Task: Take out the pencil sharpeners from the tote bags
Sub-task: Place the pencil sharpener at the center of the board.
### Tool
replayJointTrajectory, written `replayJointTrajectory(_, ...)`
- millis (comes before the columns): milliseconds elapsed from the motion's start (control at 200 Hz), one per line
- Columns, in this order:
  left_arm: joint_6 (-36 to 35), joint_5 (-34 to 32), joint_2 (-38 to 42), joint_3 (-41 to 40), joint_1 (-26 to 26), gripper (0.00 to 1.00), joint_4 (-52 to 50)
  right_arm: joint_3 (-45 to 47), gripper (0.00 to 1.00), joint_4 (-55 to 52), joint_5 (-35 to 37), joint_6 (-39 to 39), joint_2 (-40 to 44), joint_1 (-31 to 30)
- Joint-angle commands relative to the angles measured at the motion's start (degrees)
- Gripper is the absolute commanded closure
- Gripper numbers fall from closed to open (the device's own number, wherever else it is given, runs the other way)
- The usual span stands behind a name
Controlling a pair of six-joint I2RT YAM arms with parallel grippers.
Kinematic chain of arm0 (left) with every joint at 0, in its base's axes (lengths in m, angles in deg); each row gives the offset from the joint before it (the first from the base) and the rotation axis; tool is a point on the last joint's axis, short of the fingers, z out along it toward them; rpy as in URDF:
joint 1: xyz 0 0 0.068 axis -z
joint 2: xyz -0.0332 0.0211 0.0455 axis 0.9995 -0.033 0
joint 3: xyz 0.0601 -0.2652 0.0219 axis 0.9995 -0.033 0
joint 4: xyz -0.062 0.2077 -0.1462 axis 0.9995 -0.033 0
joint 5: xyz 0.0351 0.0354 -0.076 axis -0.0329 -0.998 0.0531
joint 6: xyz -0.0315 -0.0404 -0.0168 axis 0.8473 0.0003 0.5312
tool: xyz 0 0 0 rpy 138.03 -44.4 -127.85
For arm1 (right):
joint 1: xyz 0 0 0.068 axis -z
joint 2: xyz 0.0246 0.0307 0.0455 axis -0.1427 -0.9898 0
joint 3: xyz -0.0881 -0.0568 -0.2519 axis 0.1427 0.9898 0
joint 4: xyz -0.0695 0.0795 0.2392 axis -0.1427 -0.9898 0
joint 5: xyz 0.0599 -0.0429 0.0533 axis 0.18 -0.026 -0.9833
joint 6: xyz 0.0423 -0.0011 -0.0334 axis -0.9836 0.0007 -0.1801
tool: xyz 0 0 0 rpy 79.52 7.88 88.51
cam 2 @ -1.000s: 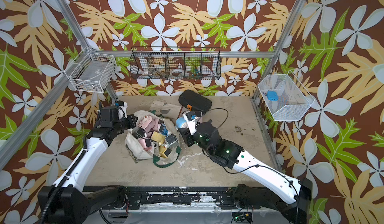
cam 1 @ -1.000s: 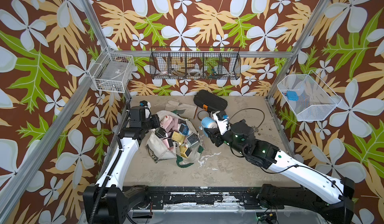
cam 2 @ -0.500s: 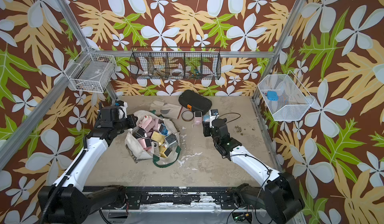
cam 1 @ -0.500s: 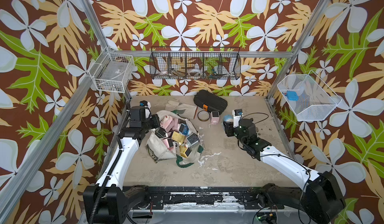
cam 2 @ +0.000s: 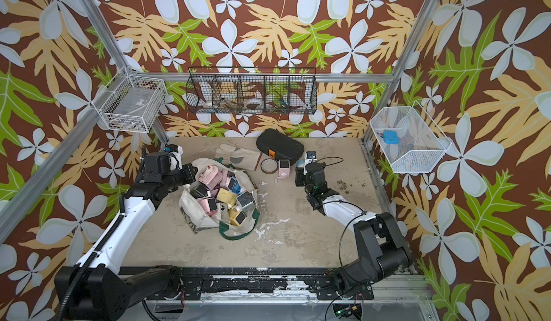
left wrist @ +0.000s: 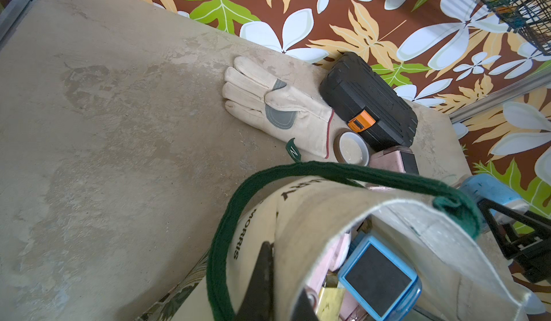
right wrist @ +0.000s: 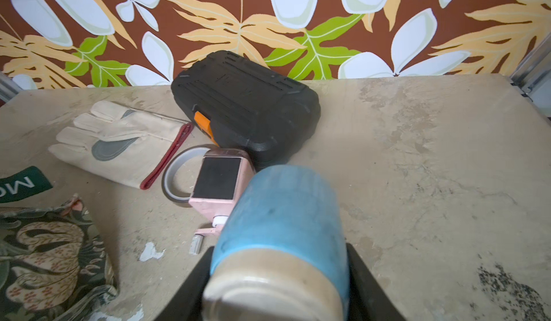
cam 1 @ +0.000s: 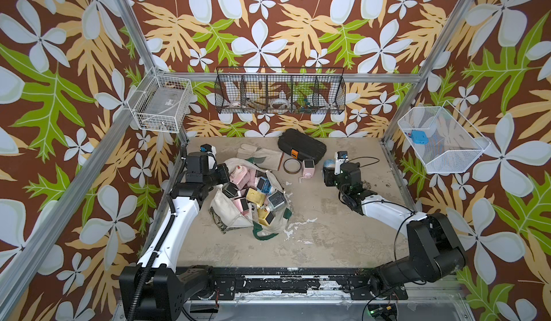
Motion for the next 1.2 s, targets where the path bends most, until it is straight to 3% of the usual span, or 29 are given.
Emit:
replayJointTrajectory(0, 0.08, 0.03, 0.29, 0.38, -0.29, 1.0, 2.01, -1.39, 0.67, 4.04, -0.93, 0.45, -2.03, 0.44)
replayJointTrajectory(475, 0.33, 1.19, 0.29, 0.59, -1.32, 1.0, 2.08, -9.89, 0.65, 4.16, -1.38, 3.05, -15.79, 1.31)
replayJointTrajectory(1196, 0.36, 1.35, 0.37, 0.43, -1.43, 1.0, 2.04, -9.52, 0.6, 9.03, -1.87, 3.34, -21.7, 1.95)
